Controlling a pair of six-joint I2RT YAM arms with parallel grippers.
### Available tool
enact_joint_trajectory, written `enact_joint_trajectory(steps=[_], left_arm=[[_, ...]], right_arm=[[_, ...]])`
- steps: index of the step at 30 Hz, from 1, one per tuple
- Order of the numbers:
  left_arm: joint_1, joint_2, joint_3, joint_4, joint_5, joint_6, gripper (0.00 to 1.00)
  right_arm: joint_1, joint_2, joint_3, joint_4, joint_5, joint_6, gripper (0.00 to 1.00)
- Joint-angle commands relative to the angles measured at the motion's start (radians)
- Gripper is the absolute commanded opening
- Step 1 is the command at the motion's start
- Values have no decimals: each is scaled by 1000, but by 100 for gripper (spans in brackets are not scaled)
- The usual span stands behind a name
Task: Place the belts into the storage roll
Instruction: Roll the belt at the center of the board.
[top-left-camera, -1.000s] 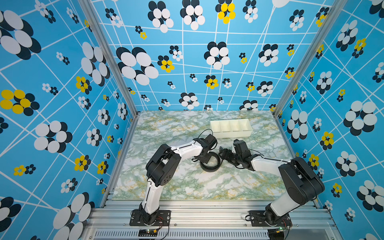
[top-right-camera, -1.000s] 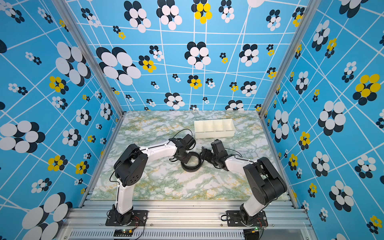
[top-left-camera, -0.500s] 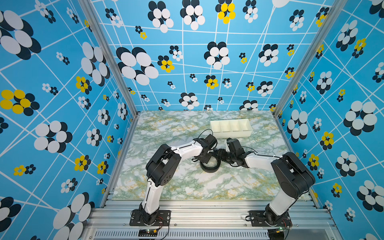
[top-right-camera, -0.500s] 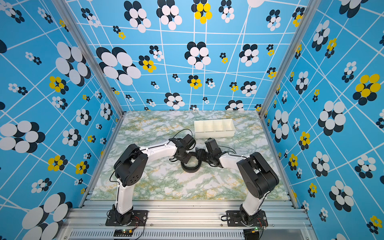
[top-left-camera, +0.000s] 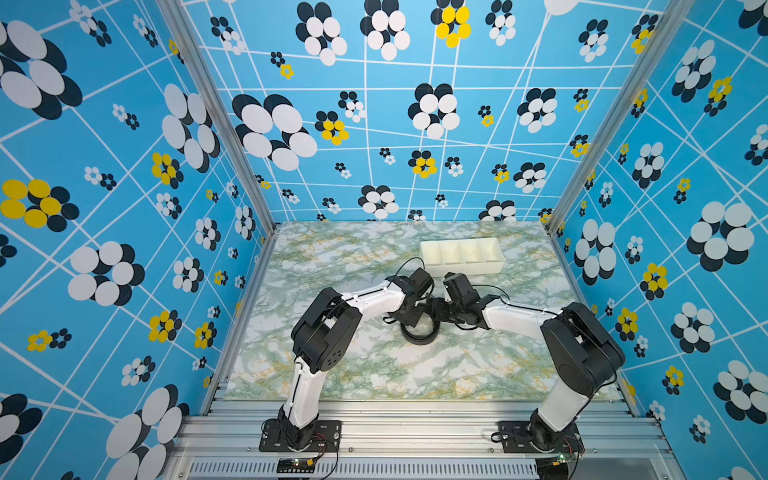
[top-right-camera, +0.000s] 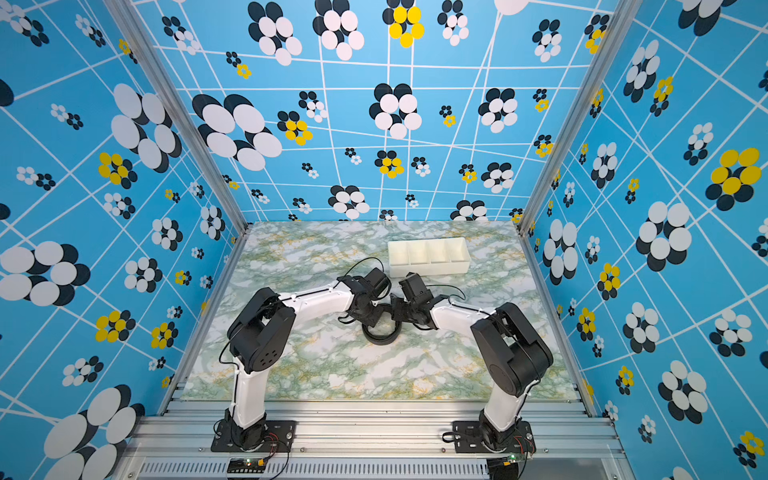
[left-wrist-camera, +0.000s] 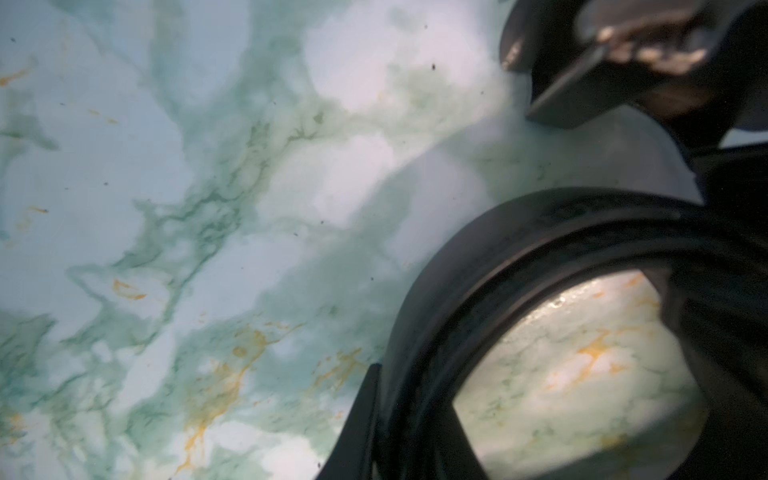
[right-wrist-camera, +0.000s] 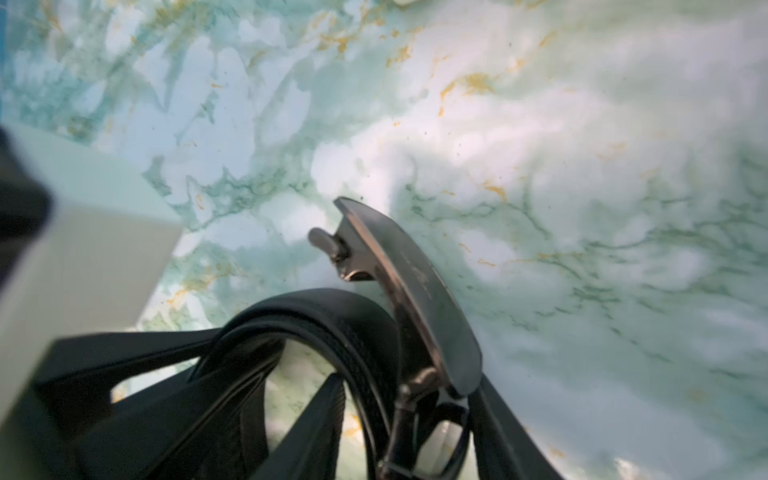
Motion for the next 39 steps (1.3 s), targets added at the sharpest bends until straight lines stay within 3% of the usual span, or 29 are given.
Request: enact_joint_trajectory(steps=[1, 4, 11, 14, 19, 25, 31, 39], left_arm=[[-14, 111, -78, -112, 148, -10, 0], [-9, 112, -78, -110, 154, -12, 0], [-5, 103, -72, -112, 151, -24, 1], [-5, 67, -94, -91, 142, -30, 12], [7, -25, -155, -49, 125, -51, 35], [28, -136, -221, -21, 180, -67, 47], [49, -116, -222, -64, 201, -88, 48], [114, -84, -255, 10, 268, -101, 48]], right_arm=[[18, 15, -10, -66, -8, -23, 57], [19, -3, -34, -47, -10, -25, 59], [30, 38, 1, -87, 19, -60, 13], [37, 44, 7, -102, 47, -76, 1], [38, 35, -13, -95, 82, -79, 0], [57, 34, -10, -124, 134, -109, 0], [65, 35, -17, -121, 164, -109, 0], [81, 40, -18, -107, 163, -140, 0]])
